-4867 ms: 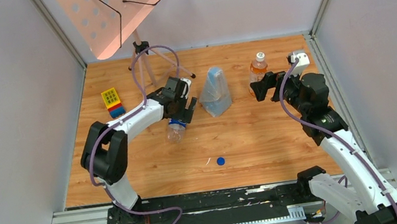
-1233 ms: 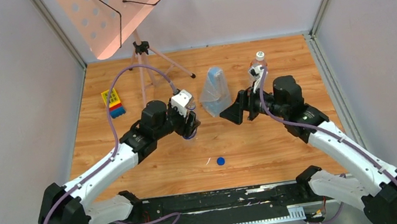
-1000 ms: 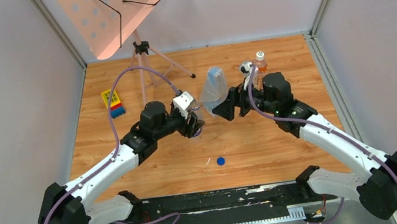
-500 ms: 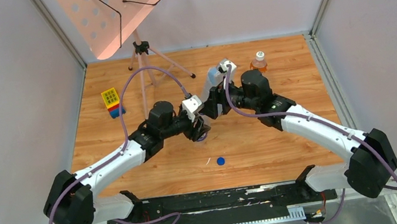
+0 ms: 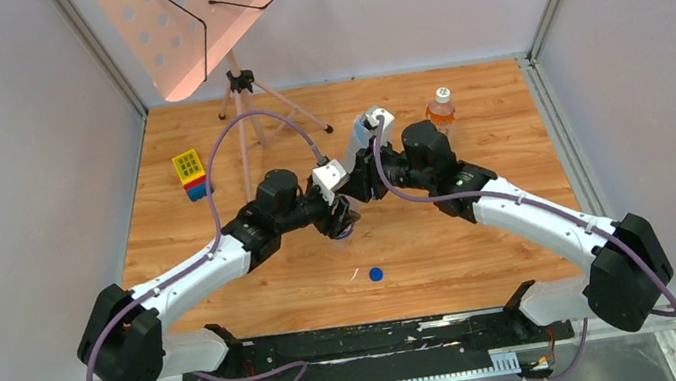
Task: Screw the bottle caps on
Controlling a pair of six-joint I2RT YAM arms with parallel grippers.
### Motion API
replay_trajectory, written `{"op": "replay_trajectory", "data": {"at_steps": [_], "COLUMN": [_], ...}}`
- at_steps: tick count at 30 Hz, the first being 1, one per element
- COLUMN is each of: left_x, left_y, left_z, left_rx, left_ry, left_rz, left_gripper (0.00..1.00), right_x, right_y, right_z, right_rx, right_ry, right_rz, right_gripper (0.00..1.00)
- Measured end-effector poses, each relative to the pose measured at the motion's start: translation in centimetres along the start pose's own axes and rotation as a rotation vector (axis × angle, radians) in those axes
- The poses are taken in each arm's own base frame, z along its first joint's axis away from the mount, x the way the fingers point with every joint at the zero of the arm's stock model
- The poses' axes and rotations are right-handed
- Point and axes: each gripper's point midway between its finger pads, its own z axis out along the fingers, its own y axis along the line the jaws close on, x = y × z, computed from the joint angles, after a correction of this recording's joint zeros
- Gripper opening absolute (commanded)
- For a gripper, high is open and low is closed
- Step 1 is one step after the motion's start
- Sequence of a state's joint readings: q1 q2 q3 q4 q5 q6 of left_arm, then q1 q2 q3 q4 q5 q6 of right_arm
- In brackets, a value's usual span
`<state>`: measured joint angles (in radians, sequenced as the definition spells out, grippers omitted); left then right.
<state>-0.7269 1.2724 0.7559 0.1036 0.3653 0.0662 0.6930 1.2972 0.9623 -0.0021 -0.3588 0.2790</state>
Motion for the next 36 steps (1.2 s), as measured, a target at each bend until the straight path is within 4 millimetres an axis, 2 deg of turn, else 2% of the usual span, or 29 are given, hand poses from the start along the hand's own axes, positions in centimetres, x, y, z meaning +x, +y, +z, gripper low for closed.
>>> {"op": "replay_trajectory", "data": {"at_steps": [3, 6, 10, 15, 22, 30, 34, 35, 36], "left_x": [0.0, 0.0, 0.7, 1.8, 1.1, -0.3, -0.8, -1.0, -1.2], "left_y": [0.0, 0.1, 0.0, -0.2, -0.2, -0.4, -0.6, -0.6, -0.6], "left_z": [0.0, 0.1, 0.0, -0.3, -0.5, -1.2, -1.8, -1.9, -2.0], "left_rx": [-0.002, -0.008, -0.021, -0.029, -0.038, -0.046, -0.048, -0.049, -0.048], "left_ry": [-0.002, -0.027, -0.074, -0.130, -0.235, -0.333, -0.369, -0.377, -0.382], "left_rz": [0.000, 0.001, 0.006, 0.010, 0.042, 0.072, 0.081, 0.083, 0.085], "left_gripper": [0.70, 0.79, 0.83, 0.84, 0.79, 0.68, 0.59, 0.57, 0.56], "right_x": [0.1, 0.0, 0.1, -0.9, -1.6, -2.0, -2.0, -2.2, -2.3], "right_y": [0.0, 0.0, -0.2, 0.2, 0.7, 1.1, 1.4, 1.5, 1.6], "right_z": [0.0, -0.1, -0.5, -1.1, -1.3, -1.4, -2.0, -2.1, -2.3], "right_rx": [0.000, 0.006, 0.024, 0.034, 0.026, 0.016, 0.012, 0.010, 0.007], "right_ry": [0.004, 0.003, 0.006, -0.027, -0.053, -0.073, -0.083, -0.088, -0.094], "right_rz": [0.002, 0.003, 0.015, 0.037, 0.091, 0.144, 0.158, 0.158, 0.158], "right_gripper": [0.07, 0.03, 0.00, 0.00, 0.00, 0.00, 0.00, 0.03, 0.10]}}
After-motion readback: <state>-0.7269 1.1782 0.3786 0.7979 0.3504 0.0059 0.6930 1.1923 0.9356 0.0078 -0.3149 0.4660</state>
